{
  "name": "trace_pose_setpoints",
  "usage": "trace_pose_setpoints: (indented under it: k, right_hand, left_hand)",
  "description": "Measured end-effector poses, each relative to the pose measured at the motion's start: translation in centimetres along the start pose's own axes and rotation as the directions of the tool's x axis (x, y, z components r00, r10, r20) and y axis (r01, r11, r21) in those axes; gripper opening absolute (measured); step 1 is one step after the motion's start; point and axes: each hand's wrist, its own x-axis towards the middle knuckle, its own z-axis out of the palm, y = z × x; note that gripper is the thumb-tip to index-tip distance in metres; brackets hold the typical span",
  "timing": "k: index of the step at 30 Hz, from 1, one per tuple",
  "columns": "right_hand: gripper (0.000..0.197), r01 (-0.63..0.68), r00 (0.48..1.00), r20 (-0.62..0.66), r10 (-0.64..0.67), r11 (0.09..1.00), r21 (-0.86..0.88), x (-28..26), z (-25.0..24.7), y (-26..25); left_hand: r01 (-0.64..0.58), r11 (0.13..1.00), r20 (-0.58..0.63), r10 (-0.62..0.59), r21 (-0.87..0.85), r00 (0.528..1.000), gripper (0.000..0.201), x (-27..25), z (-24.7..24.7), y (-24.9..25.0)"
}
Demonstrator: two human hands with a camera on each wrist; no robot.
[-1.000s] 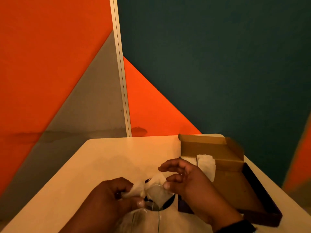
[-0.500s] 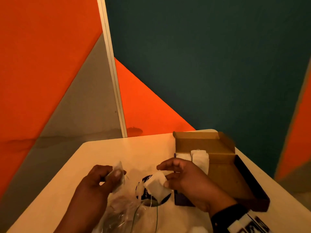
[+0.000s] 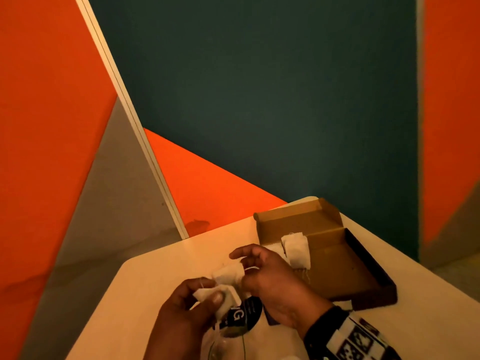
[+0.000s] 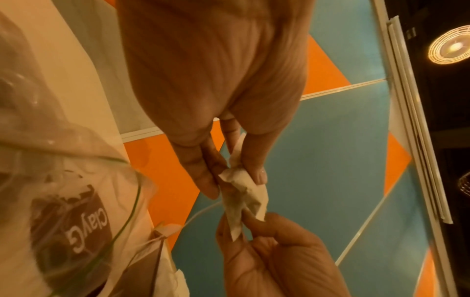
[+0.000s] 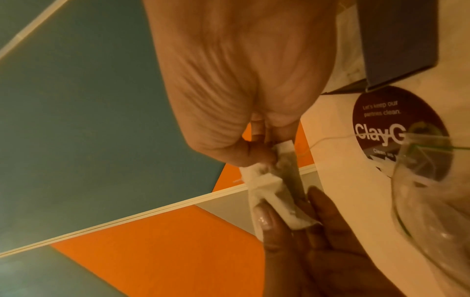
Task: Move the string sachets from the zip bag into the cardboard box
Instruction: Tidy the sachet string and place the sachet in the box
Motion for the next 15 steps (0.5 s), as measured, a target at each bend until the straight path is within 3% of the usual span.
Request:
trace_pose_setpoints:
  k: [3, 4, 12, 15]
  right_hand:
    - [0.06, -0.006, 0.999, 0.04, 0.005, 0.999, 0.043, -0.2, 0.2, -0.1]
    - [0.06, -0.004, 0.999, 0.045, 0.002, 0.999, 0.042, -0.2, 0.2, 0.0]
    - [0.052, -0.005, 0.986, 0.166, 0.006, 1.0, -0.004, -0.7, 0.8, 0.3]
    - [0.03, 0.025, 0.992, 0.123, -0.022, 0.999, -0.02, -0.6, 1.2, 0.6]
  left_hand:
    - [-0.022, 0.998, 0.027, 0.024, -0.066, 0.999, 0.075, 0.6, -0.2, -0.1]
    - [-0.028, 0.997, 0.035, 0.031, -0.067, 0.999, 0.079, 0.6, -0.2, 0.0]
    - [-0.133, 0.991, 0.036, 0.133, 0.003, 0.99, 0.038, -0.1, -0.7, -0.3]
    - [-0.181, 0.983, 0.042, 0.18, 0.015, 0.983, 0.029, -0.3, -1.2, 0.2]
